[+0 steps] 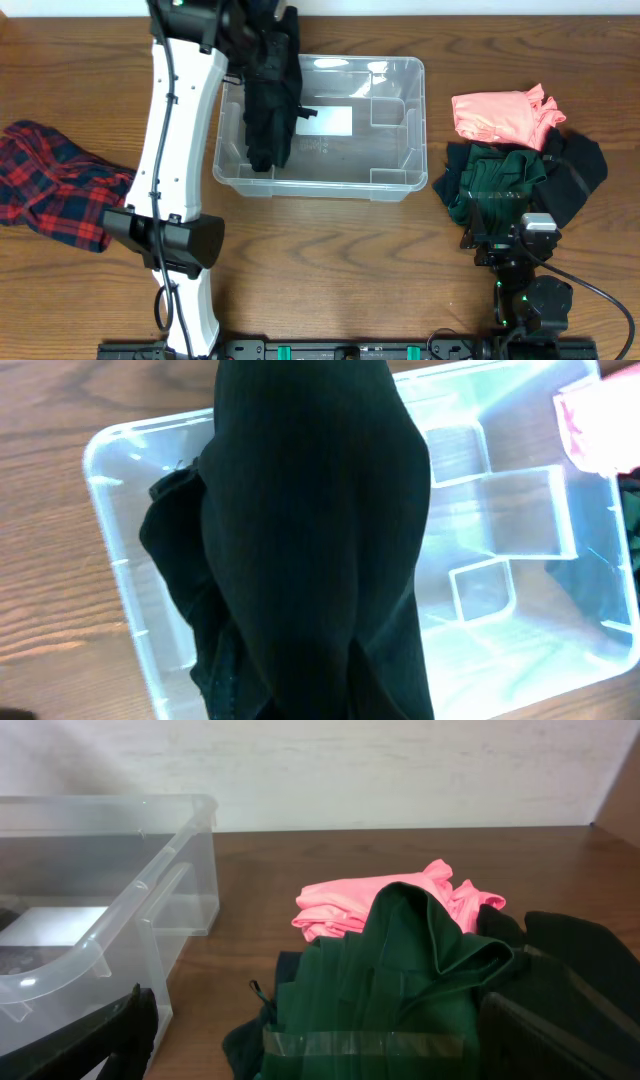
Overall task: Pack container
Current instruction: 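Lower the black garment into the bin and open the left gripper, then move the left gripper to the plaid shirt and grasp it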
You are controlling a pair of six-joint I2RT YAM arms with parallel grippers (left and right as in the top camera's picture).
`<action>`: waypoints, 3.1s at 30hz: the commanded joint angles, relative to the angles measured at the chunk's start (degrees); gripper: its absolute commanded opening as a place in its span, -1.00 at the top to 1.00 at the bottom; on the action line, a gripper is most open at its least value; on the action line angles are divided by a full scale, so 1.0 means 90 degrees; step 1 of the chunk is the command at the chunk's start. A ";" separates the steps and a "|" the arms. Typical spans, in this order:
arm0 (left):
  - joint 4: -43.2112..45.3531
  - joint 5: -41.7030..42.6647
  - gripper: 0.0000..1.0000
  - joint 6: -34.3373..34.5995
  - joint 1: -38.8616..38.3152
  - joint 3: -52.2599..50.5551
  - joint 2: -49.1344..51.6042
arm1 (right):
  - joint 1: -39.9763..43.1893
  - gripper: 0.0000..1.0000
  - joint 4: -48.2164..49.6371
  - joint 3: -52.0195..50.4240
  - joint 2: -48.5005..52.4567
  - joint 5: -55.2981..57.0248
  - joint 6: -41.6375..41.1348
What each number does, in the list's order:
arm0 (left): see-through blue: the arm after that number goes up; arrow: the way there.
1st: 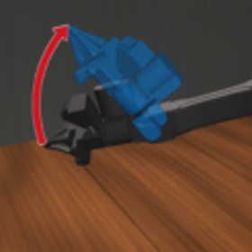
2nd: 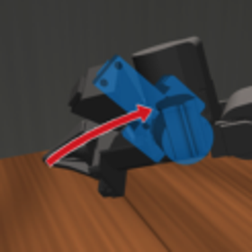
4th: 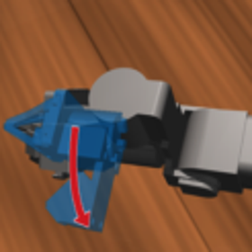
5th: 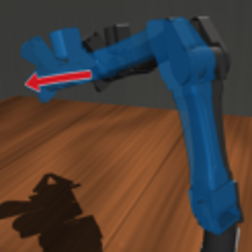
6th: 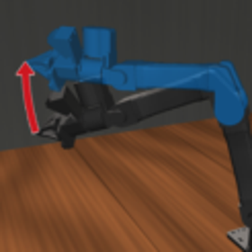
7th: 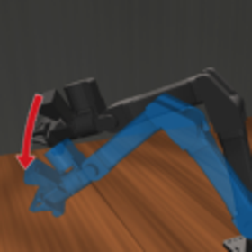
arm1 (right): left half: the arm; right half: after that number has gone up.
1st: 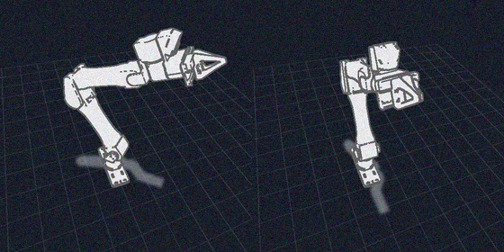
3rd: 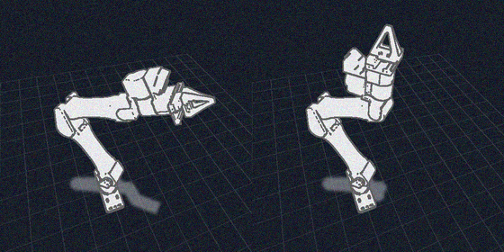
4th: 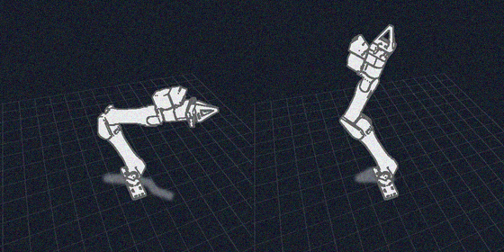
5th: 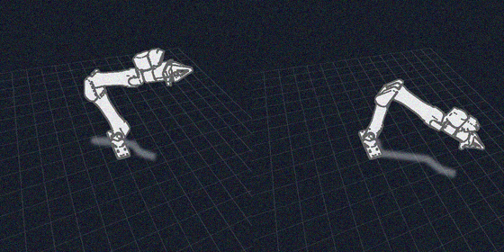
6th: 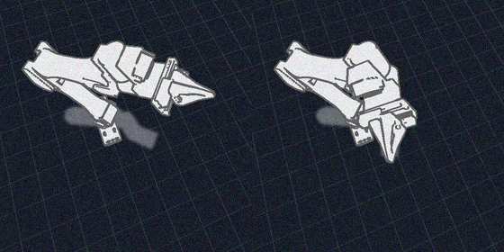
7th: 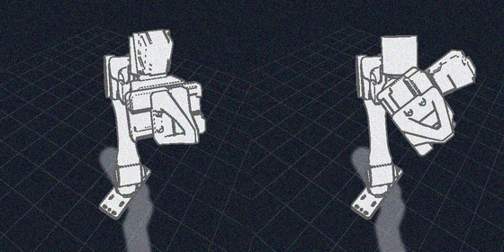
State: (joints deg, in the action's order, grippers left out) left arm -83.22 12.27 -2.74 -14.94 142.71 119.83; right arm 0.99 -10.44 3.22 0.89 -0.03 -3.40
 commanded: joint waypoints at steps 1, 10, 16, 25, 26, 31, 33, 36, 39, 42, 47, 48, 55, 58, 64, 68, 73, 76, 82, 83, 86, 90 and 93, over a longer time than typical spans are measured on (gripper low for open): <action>0.0160 -0.0024 0.88 0.0061 -0.0233 -0.0119 0.0010 | 0.0049 -0.99 -0.0002 -0.0019 -0.0022 0.0046 -0.0019; 0.0891 0.0146 0.88 0.0457 -0.0682 -0.1047 0.0010 | 0.0049 -0.99 -0.0002 -0.0019 -0.0022 0.0046 -0.0019; 0.1562 0.0206 0.88 0.0665 -0.0962 -0.1812 0.0010 | 0.0049 -0.99 -0.0002 -0.0019 -0.0022 0.0046 -0.0019; 0.2810 0.0308 0.88 0.0903 -0.1365 -0.2946 0.0012 | 0.0049 -0.98 -0.0002 -0.0019 -0.0022 0.0046 -0.0019; 0.2907 0.0306 0.88 0.0976 -0.1399 -0.3024 0.0012 | 0.0049 -0.98 -0.0002 -0.0019 -0.0022 0.0046 -0.0019; 0.3317 0.0308 0.88 0.1222 -0.1562 -0.3378 0.0012 | 0.0049 -0.98 -0.0002 -0.0019 -0.0022 0.0046 -0.0019; 0.3478 0.0308 0.88 0.1224 -0.1637 -0.3541 0.0012 | 0.0049 -0.99 -0.0002 -0.0019 -0.0022 0.0046 -0.0019; 0.3665 0.0308 0.88 0.1226 -0.1746 -0.3752 0.0012 | 0.0049 -0.98 -0.0002 -0.0019 -0.0022 0.0046 -0.0019; 0.3915 0.0308 0.88 0.1251 -0.1868 -0.4005 0.0012 | 0.0049 -0.99 -0.0002 -0.0019 -0.0022 0.0046 -0.0019; 0.4192 0.0306 0.88 0.1253 -0.1987 -0.4243 0.0012 | 0.0049 -0.98 -0.0002 -0.0019 -0.0022 0.0046 -0.0019; 0.4660 0.0306 0.88 0.1290 -0.2089 -0.4524 0.0012 | 0.0049 -0.98 -0.0002 -0.0019 -0.0022 0.0046 -0.0019; 0.4738 0.0306 0.88 0.1299 -0.2089 -0.4566 0.0012 | 0.0049 -0.99 -0.0002 -0.0019 -0.0022 0.0046 -0.0019; 0.4855 0.0304 0.85 0.1297 -0.2089 -0.4595 0.0012 | 0.0049 -0.98 -0.0002 -0.0019 -0.0022 0.0046 -0.0019; 0.4857 0.0304 0.42 0.1297 -0.2089 -0.4595 0.0012 | 0.0049 -0.99 -0.0002 -0.0019 -0.0022 0.0046 -0.0019; 0.4867 0.0306 0.05 0.1297 -0.2089 -0.4595 0.0012 | 0.0049 -0.98 -0.0002 -0.0019 -0.0022 0.0046 -0.0019; 0.4928 0.0308 0.05 0.1297 -0.2086 -0.4592 0.0010 | 0.0049 -0.99 -0.0002 -0.0019 -0.0022 0.0046 -0.0019; 0.4809 0.0308 0.05 0.1292 -0.2025 -0.4413 -0.0170 | 0.0049 -0.99 -0.0002 -0.0019 -0.0022 0.0046 -0.0019; 0.4437 0.0304 0.05 0.1287 -0.1843 -0.4153 -0.0532 | 0.0049 -0.98 -0.0002 -0.0019 -0.0022 0.0046 -0.0019; 0.3395 -0.0068 -0.06 0.1115 -0.1037 -0.3995 -0.1727 | 0.0049 -0.98 -0.0002 -0.0019 -0.0022 0.0046 -0.0019; 0.3135 -0.0267 -0.10 0.1025 -0.0794 -0.3995 -0.2008 | 0.0049 -0.99 -0.0002 -0.0019 -0.0022 0.0046 -0.0019; 0.2528 -0.0780 -0.20 0.0801 -0.0163 -0.3995 -0.2569 | 0.0049 -0.98 -0.0002 -0.0019 -0.0022 0.0046 -0.0019; 0.1600 -0.1581 -0.26 0.0663 0.0911 -0.3997 -0.3028 | 0.0049 -0.99 -0.0002 -0.0019 -0.0022 0.0046 -0.0019; 0.0976 -0.1763 -0.27 0.0663 0.1812 -0.4039 -0.2992 | 0.0049 -0.99 -0.0002 -0.0019 -0.0022 0.0046 -0.0019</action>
State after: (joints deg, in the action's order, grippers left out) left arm -71.72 1.26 4.60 -4.10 106.91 90.83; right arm 0.99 -10.44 3.22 0.89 -0.03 -3.40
